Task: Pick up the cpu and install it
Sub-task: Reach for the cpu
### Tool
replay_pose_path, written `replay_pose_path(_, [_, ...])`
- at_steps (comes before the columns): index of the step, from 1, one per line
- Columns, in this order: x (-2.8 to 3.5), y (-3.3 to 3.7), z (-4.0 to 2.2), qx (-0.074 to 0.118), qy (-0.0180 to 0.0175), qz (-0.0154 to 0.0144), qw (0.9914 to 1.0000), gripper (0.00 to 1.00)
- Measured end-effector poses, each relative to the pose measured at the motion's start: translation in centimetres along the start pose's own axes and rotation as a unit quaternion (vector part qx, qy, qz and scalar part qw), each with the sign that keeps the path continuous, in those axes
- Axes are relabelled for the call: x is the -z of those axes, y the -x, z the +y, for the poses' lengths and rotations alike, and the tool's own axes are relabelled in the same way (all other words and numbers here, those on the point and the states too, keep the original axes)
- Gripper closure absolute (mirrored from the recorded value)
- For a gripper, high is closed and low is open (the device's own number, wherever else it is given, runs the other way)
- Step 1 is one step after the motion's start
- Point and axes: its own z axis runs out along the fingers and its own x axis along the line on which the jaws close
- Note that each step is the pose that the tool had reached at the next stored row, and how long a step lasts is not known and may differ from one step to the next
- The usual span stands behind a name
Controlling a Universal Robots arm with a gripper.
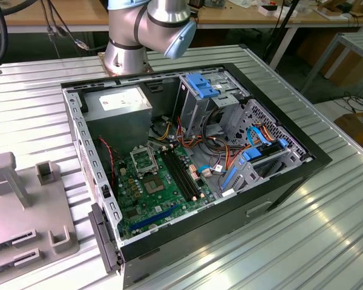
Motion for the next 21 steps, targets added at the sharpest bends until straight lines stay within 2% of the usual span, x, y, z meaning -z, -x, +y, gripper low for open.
replay_pose_path(12, [-0.22,-1.22,-0.27,0.000,0.0000,0.0014,1.00000,0.89])
replay_pose_path(21, [-0.44,-2.53,-0.58,0.000,0.0000,0.0026,1.00000,0.89])
